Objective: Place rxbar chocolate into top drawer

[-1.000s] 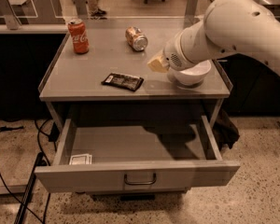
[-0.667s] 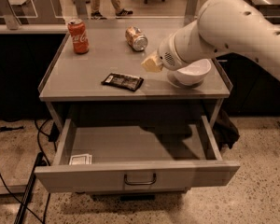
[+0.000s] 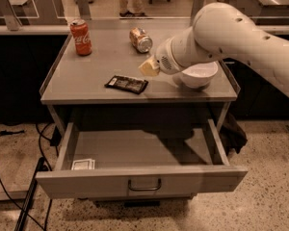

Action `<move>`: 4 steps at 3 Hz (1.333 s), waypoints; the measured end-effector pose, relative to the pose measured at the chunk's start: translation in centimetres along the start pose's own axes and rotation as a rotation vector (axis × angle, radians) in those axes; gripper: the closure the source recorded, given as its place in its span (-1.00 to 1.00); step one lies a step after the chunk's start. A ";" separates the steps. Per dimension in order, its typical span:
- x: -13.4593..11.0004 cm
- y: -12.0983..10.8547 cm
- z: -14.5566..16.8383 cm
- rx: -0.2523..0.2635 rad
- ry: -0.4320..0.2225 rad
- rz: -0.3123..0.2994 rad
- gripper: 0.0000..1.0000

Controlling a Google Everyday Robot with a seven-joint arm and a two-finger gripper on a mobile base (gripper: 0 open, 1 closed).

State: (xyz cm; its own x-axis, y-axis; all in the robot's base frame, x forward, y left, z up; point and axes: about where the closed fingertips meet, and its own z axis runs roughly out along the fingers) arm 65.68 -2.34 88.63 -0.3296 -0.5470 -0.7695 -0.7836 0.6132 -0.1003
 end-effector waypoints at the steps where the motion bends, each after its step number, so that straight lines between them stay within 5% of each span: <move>1: -0.2 0.1 1.3 -0.016 -0.004 0.005 0.28; 4: -0.4 0.9 3.7 -0.071 -0.009 0.008 -0.02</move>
Offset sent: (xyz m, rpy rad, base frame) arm 0.0135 0.0207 -0.0158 0.0301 0.0258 0.0325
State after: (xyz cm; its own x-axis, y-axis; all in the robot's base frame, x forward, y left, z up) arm 67.04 0.53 86.57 -0.3315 -0.5365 -0.7761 -0.8164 0.5754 -0.0491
